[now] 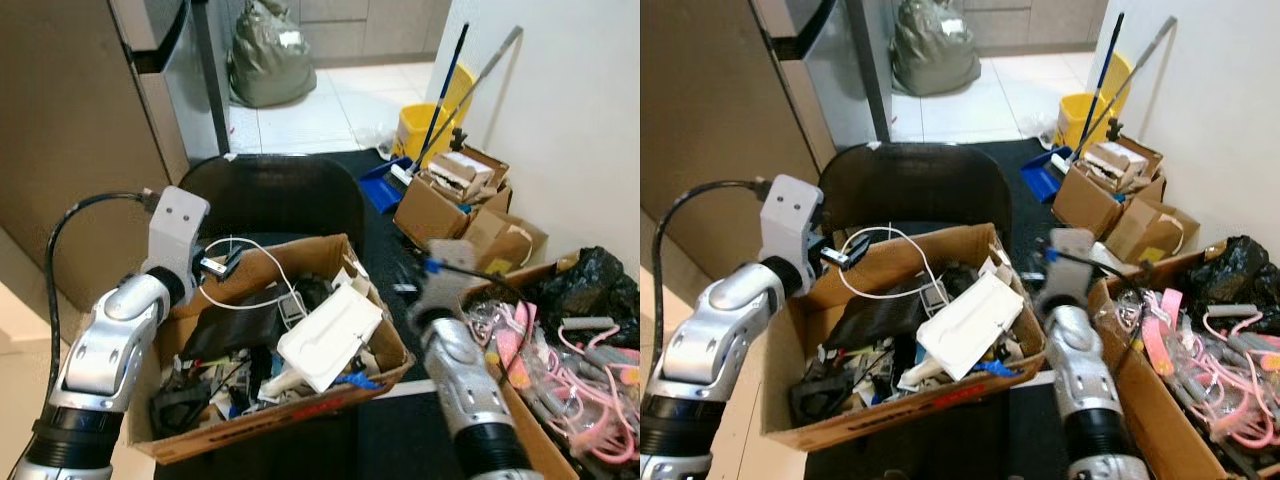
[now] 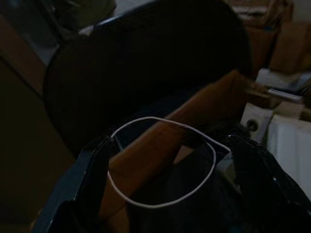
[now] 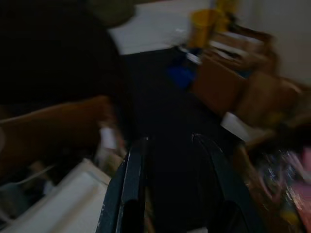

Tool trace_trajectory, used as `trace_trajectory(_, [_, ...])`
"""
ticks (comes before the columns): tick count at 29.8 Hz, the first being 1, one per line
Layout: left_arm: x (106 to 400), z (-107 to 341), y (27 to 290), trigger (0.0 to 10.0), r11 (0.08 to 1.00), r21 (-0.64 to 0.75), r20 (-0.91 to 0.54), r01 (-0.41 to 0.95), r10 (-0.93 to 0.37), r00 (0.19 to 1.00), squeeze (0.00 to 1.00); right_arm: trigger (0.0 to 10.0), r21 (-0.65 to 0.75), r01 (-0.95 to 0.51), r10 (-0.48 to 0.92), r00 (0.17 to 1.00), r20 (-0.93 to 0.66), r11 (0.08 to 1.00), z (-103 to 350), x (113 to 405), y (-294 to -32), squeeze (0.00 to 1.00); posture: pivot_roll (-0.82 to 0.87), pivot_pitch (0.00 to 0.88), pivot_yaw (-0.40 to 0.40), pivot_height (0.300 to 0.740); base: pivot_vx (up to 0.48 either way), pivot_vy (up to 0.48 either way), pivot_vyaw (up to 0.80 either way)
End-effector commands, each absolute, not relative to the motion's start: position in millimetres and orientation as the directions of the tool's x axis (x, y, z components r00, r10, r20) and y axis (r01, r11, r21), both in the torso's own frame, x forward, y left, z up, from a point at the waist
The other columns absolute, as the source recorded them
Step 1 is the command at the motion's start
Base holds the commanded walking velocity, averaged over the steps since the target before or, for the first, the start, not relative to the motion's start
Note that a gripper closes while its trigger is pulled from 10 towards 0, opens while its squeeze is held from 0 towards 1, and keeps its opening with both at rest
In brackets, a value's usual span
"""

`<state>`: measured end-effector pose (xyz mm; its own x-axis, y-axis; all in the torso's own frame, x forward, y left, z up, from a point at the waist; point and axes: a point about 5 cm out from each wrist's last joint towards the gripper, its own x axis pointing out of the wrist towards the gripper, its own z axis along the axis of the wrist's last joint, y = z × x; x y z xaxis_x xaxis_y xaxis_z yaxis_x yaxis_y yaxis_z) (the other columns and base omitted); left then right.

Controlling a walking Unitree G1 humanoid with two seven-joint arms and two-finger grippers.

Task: Picking trash to rubbish bin

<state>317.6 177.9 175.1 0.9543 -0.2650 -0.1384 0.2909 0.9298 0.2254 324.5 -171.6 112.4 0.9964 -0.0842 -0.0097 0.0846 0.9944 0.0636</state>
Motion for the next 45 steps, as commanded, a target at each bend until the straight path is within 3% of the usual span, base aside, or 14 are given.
trace_trajectory(1, [317, 174, 165, 10.0, 0.916, 0.242, -0.119, 0.321, -0.301, 0.946, 0.00, 10.0, 0.074, 0.120, -0.118, 0.993, -0.032, 0.990, 105, 318, -174, 0.00, 0.02, 0.143, 0.055, 0.740, 0.000, 0.000, -0.80])
trace_trajectory(7, [318, 175, 147, 10.0, 0.917, 0.219, -0.025, 0.334, -0.337, 0.941, 0.00, 10.0, 0.087, 0.212, -0.210, 0.977, -0.033, 0.973, 98, 304, -178, 0.00, 0.02, 0.146, 0.058, 0.740, 0.000, 0.000, -0.80])
trace_trajectory(13, [320, 175, 149, 10.0, 0.904, 0.281, -0.026, 0.323, -0.329, 0.944, 0.00, 10.0, 0.094, 0.233, -0.230, 0.972, -0.042, 0.968, 97, 300, -179, 0.00, 0.03, 0.145, 0.058, 0.740, 0.000, 0.000, -0.80])
trace_trajectory(45, [325, 169, 165, 10.0, 0.922, 0.291, -0.045, 0.255, -0.253, 0.966, 0.00, 10.0, 0.072, 0.279, -0.275, 0.960, -0.061, 0.958, 97, 297, -188, 0.00, 0.03, 0.160, 0.058, 0.740, 0.000, 0.000, -0.80])
